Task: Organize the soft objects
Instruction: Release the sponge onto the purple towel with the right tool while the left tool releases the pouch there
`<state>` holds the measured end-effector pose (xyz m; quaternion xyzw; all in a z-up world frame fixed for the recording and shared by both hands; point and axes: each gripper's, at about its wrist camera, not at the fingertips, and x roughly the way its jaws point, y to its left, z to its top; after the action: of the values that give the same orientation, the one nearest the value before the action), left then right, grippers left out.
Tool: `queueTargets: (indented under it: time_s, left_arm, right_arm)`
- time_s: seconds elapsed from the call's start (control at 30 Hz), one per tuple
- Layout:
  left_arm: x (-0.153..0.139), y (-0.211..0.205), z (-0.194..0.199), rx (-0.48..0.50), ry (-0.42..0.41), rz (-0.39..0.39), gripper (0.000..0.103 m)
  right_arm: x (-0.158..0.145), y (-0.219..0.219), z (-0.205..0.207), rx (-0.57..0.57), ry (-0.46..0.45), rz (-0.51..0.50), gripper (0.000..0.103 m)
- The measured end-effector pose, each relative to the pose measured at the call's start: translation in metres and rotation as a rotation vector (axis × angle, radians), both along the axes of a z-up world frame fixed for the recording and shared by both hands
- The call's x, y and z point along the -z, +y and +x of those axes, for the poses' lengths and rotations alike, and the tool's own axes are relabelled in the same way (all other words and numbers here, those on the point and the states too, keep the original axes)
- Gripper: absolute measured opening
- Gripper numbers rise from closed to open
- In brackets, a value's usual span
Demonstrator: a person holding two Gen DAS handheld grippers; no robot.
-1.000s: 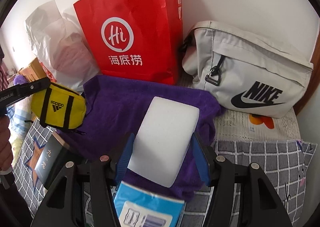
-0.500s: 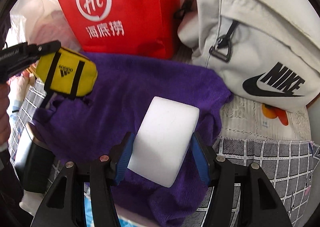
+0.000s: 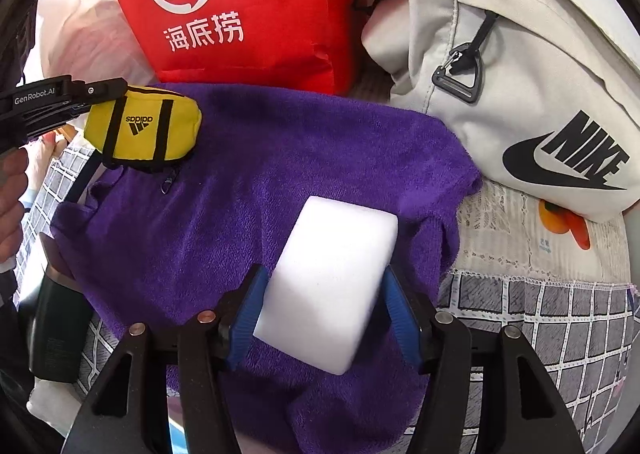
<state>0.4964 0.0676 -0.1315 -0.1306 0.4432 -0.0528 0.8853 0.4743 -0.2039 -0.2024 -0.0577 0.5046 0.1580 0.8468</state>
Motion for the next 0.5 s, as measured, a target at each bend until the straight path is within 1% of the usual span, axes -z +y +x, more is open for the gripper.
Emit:
queueTargets:
  time_s: [0.03,0.07,0.1,0.17,0.27,0.37,0.5]
  left_arm:
    - [0.001,0.001,0.000,-0.006,0.007,0.006,0.024]
    - [0.001,0.003,0.001,-0.013,0.019,0.014,0.030]
    - [0.002,0.004,0.001,-0.020,0.030,0.022,0.038]
    - [0.002,0.005,0.000,-0.026,0.037,0.038,0.049]
    - [-0.003,0.009,-0.009,-0.040,0.017,0.045,0.051]
    - [-0.009,0.010,-0.016,-0.051,0.022,0.045,0.056]
    - [-0.022,0.015,-0.031,-0.077,0.028,0.060,0.057]
  right_arm:
    - [0.001,0.004,0.001,0.001,0.001,-0.001,0.060]
    - [0.001,0.005,0.008,0.003,0.003,-0.001,0.061]
    - [0.000,0.005,0.008,0.004,0.003,0.001,0.062]
    - [-0.002,0.007,0.006,0.001,0.000,0.006,0.069]
    - [-0.009,0.009,0.003,0.009,-0.020,0.000,0.072]
    - [-0.017,0.006,-0.004,0.016,-0.034,0.004,0.076]
    - [-0.030,0.004,-0.015,0.041,-0.061,0.007,0.076]
